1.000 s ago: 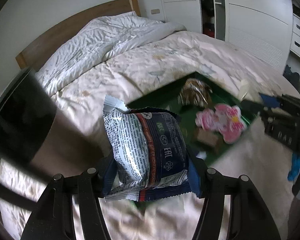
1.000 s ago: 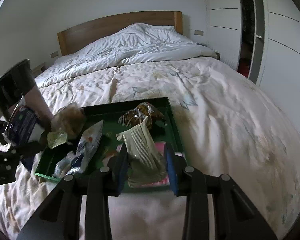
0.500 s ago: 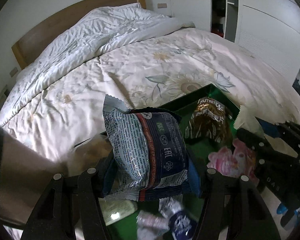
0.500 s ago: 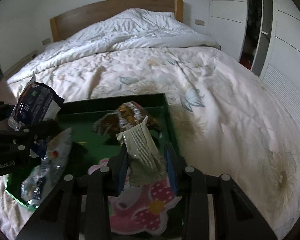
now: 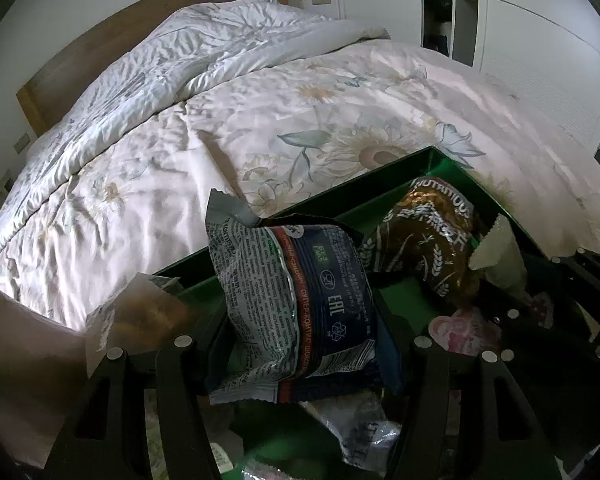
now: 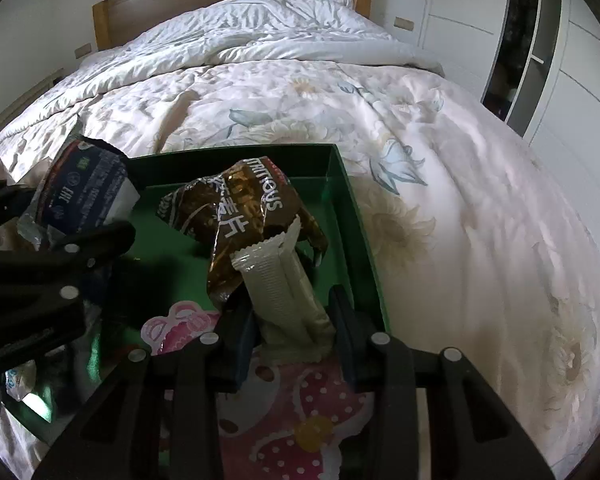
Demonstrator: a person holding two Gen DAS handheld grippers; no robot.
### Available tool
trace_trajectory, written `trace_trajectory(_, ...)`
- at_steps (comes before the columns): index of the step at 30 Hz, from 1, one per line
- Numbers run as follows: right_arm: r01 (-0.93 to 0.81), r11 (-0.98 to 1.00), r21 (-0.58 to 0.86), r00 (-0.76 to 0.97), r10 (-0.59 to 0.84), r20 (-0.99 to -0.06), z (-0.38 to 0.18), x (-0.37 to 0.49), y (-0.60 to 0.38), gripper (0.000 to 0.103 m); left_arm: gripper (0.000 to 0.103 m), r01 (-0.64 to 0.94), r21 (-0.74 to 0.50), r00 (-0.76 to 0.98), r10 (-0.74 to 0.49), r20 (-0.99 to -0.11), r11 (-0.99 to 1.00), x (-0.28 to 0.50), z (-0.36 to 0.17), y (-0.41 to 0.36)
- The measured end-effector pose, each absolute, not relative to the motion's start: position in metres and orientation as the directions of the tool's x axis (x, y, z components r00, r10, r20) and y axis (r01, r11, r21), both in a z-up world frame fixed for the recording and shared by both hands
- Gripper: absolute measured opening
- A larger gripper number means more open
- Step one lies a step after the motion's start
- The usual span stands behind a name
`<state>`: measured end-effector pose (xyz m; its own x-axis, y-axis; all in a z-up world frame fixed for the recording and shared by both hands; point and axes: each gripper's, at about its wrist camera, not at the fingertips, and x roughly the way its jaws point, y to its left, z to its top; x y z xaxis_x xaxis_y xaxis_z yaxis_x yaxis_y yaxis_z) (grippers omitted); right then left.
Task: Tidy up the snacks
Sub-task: 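Open both tools to drop the biscuit pack and green bar into the tray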
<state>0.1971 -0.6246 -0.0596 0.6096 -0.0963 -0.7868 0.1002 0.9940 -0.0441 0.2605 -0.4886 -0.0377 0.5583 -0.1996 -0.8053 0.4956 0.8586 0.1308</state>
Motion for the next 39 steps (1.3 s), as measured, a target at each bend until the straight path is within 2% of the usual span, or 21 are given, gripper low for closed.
trace_trajectory(15, 0.093, 0.995, -0.042, 0.618, -0.091, -0.781, -0.062, 0.196, -0.625, 0.011, 0.056, 0.503, 0.151, 0.558, -0.187, -0.808, 0.851, 0.262, -0.046, -0.496)
trace_trajectory(18, 0.088, 0.995, -0.041, 0.616, -0.087, -0.783, -0.062, 0.197, -0.624, 0.019, 0.056, 0.509, 0.152, 0.557, -0.19, -0.808, 0.847, 0.261, -0.045, -0.497)
trace_trajectory(20, 0.082, 0.996, -0.04, 0.615, -0.082, -0.784, -0.062, 0.197, -0.623, 0.031, 0.056, 0.51, 0.147, 0.555, -0.194, -0.809, 0.848, 0.26, -0.044, -0.497)
trace_trajectory(25, 0.077, 0.996, -0.044, 0.613, -0.082, -0.786, -0.061, 0.197, -0.621, 0.038, 0.056, 0.507, 0.144, 0.557, -0.195, -0.808, 0.85, 0.258, -0.04, -0.495)
trace_trajectory(29, 0.075, 0.996, -0.043, 0.614, -0.081, -0.785, -0.058, 0.196, -0.622, 0.054, 0.056, 0.505, 0.156, 0.578, -0.199, -0.792, 0.849, 0.253, -0.031, -0.494)
trace_trajectory(31, 0.073, 0.996, -0.043, 0.618, -0.079, -0.782, -0.055, 0.195, -0.621, 0.057, 0.057, 0.509, 0.158, 0.586, -0.206, -0.783, 0.846, 0.25, -0.025, -0.493)
trace_trajectory(34, 0.074, 0.996, -0.039, 0.629, -0.077, -0.774, -0.049, 0.191, -0.622, 0.082, 0.061, 0.512, 0.162, 0.603, -0.218, -0.768, 0.844, 0.243, -0.015, -0.491)
trace_trajectory(39, 0.076, 0.997, -0.03, 0.647, -0.072, -0.759, -0.037, 0.184, -0.621, 0.083, 0.061, 0.518, 0.157, 0.61, -0.234, -0.757, 0.841, 0.232, -0.005, -0.487)
